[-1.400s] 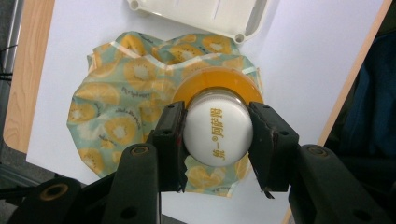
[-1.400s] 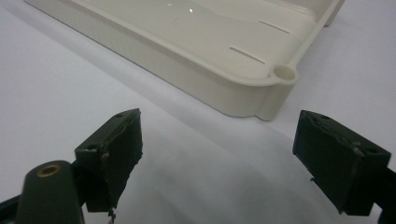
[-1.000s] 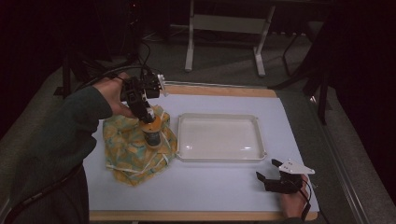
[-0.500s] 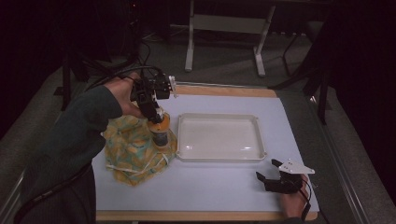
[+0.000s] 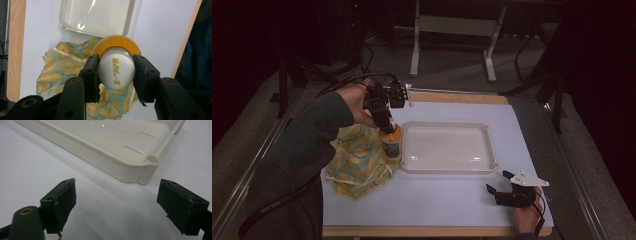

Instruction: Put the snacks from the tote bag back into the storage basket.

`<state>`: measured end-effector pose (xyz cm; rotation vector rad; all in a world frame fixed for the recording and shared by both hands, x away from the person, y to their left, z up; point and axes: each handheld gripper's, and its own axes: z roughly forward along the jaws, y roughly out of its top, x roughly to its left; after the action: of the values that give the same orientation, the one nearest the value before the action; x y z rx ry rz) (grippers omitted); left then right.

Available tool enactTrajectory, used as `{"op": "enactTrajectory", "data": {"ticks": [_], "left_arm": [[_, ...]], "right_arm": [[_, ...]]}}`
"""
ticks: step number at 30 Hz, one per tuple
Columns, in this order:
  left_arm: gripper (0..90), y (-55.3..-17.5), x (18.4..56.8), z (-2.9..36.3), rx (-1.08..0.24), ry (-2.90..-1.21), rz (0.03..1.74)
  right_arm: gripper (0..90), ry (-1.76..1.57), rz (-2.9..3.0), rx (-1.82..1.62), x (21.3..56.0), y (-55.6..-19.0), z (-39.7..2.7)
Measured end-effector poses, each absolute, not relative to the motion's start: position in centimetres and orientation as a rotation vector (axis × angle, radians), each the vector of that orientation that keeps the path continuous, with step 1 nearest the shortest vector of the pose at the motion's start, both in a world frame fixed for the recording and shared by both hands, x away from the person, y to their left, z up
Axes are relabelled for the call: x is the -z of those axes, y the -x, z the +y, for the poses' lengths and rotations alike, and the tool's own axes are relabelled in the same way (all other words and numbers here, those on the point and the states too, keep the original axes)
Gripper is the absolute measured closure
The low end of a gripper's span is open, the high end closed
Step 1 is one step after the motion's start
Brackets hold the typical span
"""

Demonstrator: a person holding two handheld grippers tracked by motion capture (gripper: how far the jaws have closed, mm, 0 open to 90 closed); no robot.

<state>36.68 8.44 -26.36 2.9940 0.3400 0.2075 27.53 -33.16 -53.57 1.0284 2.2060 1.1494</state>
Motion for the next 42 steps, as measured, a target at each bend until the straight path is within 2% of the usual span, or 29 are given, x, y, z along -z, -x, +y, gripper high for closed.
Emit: {"op": "enactTrajectory", "data": {"ticks": [42], "left_arm": [[59.0,-37.5,29.0,4.3,-0.192,-3.021,0.261]], "right_arm": [[14.6,-1.017,2.206,-1.151,53.6,-27.5,-33.1]]}}
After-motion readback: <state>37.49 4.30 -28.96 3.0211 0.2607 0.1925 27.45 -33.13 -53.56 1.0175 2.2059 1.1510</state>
